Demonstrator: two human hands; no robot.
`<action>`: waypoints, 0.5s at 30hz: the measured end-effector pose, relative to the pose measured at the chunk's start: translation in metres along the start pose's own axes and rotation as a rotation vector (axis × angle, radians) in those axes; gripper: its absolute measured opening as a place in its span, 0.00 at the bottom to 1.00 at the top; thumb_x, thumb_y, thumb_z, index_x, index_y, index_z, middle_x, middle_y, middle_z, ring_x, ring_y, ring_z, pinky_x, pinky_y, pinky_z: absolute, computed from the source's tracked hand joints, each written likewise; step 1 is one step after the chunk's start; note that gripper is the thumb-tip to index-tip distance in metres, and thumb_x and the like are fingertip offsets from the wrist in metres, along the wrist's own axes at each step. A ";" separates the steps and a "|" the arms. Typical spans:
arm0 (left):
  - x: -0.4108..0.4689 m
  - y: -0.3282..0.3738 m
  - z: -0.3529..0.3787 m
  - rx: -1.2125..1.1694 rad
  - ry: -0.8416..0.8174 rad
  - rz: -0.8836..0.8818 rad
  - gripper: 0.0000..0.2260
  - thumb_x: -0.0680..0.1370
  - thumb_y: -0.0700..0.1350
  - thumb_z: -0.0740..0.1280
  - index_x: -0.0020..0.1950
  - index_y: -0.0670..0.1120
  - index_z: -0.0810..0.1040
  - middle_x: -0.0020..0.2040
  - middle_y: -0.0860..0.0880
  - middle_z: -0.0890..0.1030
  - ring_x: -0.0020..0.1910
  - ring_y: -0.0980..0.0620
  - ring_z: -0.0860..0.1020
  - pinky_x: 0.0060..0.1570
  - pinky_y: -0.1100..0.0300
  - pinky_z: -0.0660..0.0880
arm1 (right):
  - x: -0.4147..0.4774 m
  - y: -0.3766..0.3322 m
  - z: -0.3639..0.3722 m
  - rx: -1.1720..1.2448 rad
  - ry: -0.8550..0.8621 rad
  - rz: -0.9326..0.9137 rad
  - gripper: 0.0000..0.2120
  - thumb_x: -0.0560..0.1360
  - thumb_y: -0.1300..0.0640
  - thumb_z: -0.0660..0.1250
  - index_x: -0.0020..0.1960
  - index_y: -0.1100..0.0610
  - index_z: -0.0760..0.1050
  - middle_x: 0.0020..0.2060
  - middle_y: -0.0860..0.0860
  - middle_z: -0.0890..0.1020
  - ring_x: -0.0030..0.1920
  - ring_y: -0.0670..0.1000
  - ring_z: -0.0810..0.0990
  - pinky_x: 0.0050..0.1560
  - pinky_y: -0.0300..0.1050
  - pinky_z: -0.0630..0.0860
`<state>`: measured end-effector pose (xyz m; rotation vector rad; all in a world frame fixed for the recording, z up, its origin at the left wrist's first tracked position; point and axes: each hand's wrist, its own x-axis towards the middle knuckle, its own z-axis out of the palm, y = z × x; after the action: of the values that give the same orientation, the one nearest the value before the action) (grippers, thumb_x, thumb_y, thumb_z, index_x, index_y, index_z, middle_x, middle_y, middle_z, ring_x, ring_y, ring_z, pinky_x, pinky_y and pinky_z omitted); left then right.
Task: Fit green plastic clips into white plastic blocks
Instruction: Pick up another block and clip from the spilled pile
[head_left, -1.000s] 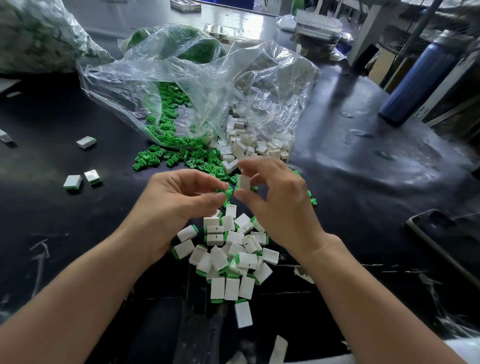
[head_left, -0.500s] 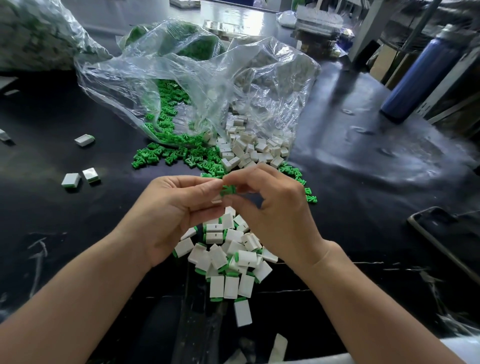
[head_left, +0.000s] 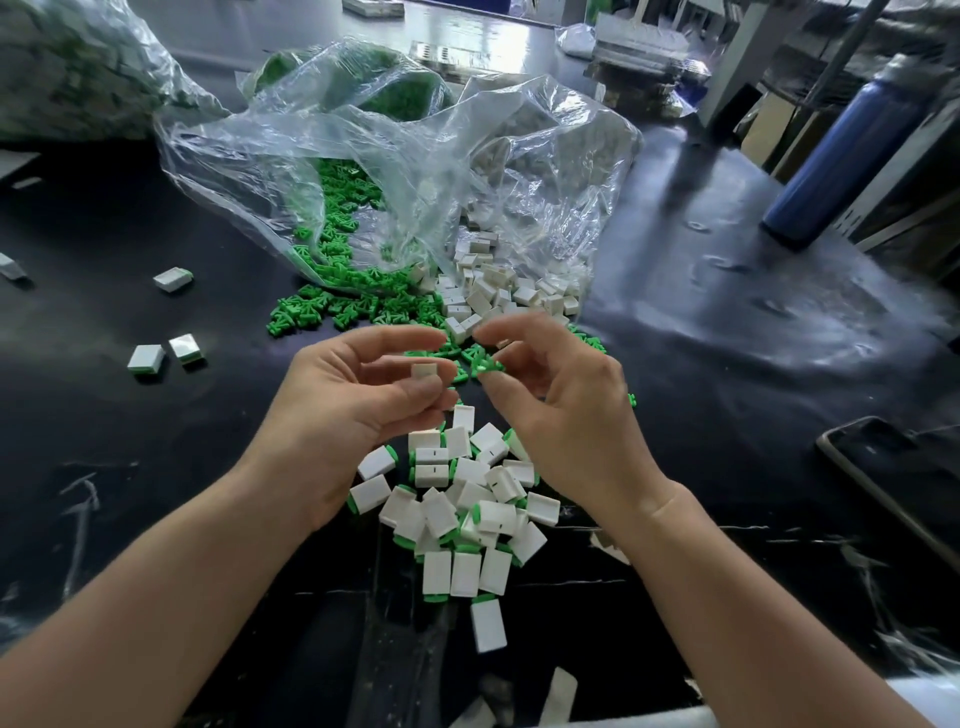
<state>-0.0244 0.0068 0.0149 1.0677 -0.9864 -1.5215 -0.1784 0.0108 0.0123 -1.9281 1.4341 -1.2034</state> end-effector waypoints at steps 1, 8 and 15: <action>0.000 -0.001 0.000 0.005 -0.008 0.010 0.17 0.62 0.36 0.68 0.49 0.47 0.79 0.39 0.43 0.84 0.35 0.50 0.83 0.34 0.64 0.79 | 0.000 0.000 -0.001 0.004 0.003 0.004 0.13 0.71 0.66 0.68 0.51 0.51 0.79 0.34 0.44 0.78 0.36 0.42 0.75 0.37 0.28 0.71; -0.003 -0.003 0.004 0.120 -0.050 0.069 0.09 0.60 0.33 0.70 0.37 0.43 0.81 0.37 0.43 0.84 0.37 0.50 0.83 0.40 0.62 0.80 | 0.001 -0.001 -0.002 0.064 -0.002 0.048 0.13 0.72 0.64 0.68 0.42 0.46 0.74 0.35 0.40 0.78 0.37 0.40 0.78 0.39 0.28 0.73; -0.005 -0.001 0.006 0.122 -0.058 0.052 0.11 0.57 0.38 0.71 0.38 0.44 0.83 0.34 0.45 0.84 0.33 0.51 0.82 0.32 0.63 0.79 | 0.002 -0.006 -0.007 0.209 0.024 0.061 0.14 0.71 0.65 0.69 0.40 0.45 0.76 0.33 0.41 0.78 0.35 0.37 0.76 0.39 0.28 0.71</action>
<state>-0.0297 0.0123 0.0159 1.0802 -1.1511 -1.4725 -0.1808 0.0120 0.0212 -1.7229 1.3123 -1.2965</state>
